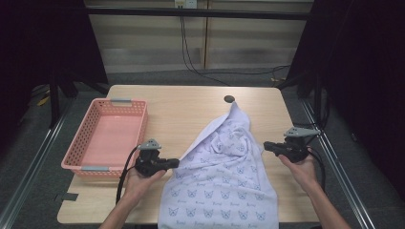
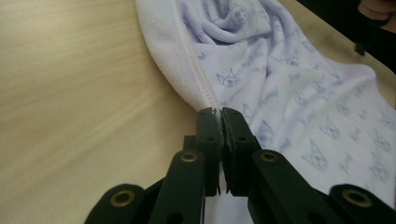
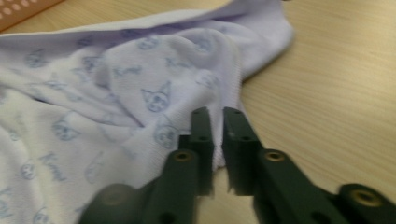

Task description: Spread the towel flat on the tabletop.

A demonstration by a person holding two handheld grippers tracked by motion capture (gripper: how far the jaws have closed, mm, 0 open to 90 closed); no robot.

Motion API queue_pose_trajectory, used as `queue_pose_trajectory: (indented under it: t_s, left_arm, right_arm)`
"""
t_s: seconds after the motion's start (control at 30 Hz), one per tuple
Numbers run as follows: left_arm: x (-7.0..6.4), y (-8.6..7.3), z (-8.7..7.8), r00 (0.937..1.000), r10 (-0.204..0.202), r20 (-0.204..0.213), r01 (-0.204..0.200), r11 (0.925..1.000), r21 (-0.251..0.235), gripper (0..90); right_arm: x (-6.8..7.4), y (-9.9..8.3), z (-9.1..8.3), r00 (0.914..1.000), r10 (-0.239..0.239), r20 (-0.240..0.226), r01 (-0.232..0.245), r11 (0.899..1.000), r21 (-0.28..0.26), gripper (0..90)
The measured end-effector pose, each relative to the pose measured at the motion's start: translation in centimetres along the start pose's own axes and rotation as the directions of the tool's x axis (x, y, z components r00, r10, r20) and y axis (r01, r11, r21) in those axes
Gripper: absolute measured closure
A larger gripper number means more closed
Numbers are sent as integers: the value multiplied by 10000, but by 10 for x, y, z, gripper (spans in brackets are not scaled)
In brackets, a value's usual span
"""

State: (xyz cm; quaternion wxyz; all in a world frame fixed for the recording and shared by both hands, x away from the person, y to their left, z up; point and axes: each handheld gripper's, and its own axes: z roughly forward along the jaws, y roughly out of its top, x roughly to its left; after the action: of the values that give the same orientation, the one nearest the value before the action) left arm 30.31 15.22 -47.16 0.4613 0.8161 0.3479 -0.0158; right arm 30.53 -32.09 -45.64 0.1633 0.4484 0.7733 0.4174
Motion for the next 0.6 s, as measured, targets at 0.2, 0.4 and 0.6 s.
queue_pose_trajectory:
  t_s: [0.2, 0.4, 0.6]
  left_arm:
    - [-11, -28, -25, 9987, -78, -494, 98, 9992, 399, 862]
    - [-9, -40, -37, 9990, -314, -324, 322, 9992, 236, 794]
    - [-9, -18, -28, 9993, 332, -148, -338, 9986, -395, 678]
  right_arm:
    - [-4, -6, 30, 9988, 270, -396, -253, 9987, 440, 639]
    - [2, 2, 62, 9951, 228, -961, -150, 9966, 811, 575]
    - [9, 7, 85, 9918, 259, -1248, -136, 9950, 985, 570]
